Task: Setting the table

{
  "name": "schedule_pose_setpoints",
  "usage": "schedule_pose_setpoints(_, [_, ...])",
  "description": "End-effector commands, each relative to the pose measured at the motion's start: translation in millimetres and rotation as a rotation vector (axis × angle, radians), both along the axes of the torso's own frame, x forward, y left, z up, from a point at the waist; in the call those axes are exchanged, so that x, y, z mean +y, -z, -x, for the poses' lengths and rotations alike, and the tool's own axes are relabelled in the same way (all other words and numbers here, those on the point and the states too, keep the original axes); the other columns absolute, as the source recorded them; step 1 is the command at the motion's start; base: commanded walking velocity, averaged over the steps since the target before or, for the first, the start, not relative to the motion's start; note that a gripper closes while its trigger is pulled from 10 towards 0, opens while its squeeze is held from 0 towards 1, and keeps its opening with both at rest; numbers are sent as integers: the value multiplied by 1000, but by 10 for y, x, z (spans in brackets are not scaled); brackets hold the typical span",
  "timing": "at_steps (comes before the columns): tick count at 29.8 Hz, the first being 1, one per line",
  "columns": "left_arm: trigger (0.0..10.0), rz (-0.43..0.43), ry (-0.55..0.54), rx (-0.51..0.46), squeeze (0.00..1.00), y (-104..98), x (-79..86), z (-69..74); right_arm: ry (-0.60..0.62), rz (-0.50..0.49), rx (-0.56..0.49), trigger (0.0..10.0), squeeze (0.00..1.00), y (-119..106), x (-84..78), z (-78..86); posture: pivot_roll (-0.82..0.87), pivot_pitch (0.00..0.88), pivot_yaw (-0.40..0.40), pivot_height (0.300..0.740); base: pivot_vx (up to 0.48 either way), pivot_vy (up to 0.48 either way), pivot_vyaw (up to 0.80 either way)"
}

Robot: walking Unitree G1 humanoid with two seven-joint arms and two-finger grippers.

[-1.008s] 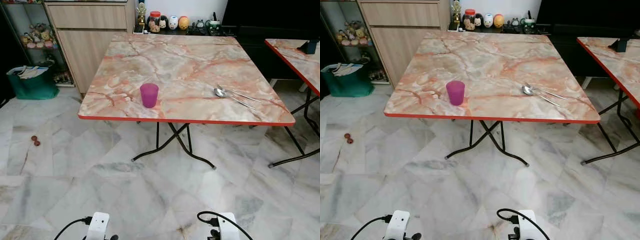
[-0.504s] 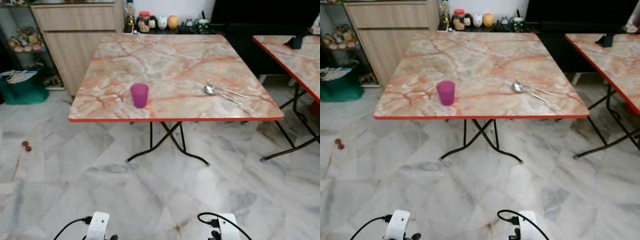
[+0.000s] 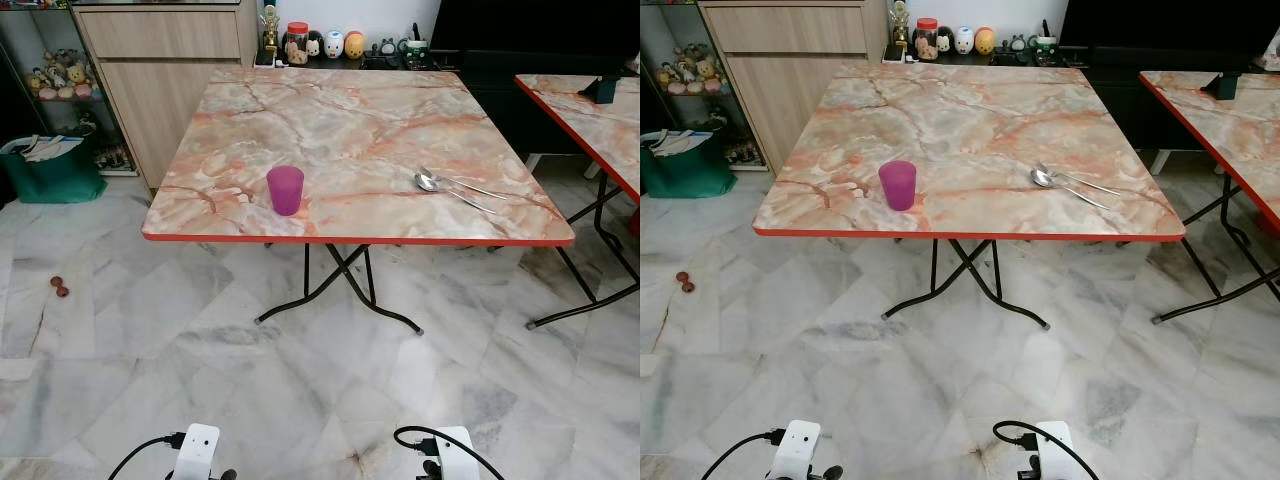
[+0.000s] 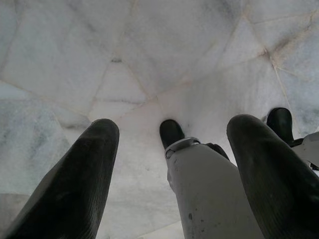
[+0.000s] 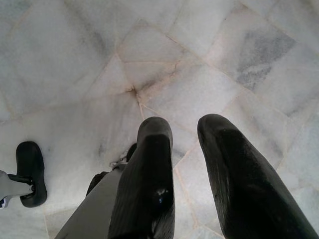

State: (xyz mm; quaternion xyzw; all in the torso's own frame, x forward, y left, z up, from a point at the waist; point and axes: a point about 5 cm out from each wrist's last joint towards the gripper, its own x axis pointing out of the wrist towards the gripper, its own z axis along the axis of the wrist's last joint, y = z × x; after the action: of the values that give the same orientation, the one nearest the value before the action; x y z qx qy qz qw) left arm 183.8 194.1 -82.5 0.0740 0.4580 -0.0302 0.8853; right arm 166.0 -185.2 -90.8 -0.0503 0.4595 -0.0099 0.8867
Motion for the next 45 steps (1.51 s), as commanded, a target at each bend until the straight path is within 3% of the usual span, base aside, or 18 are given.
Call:
schedule_pose_setpoints(1, [10000,-12,13,18,0,22,1,45,-1,7,0,10000,0,-2,-16,-1,64,0,-45,731,244,0,0])
schedule_pose_setpoints(36, [10000,-17,18,10,0,2,18,5,7,12,-4,10000,0,-16,-3,-43,47,0,-17,731,267,0,0])
schedule_pose_setpoints(45, [10000,-18,21,11,0,1,17,4,-4,12,-4,10000,0,-18,-1,-47,49,0,-19,731,273,0,-514])
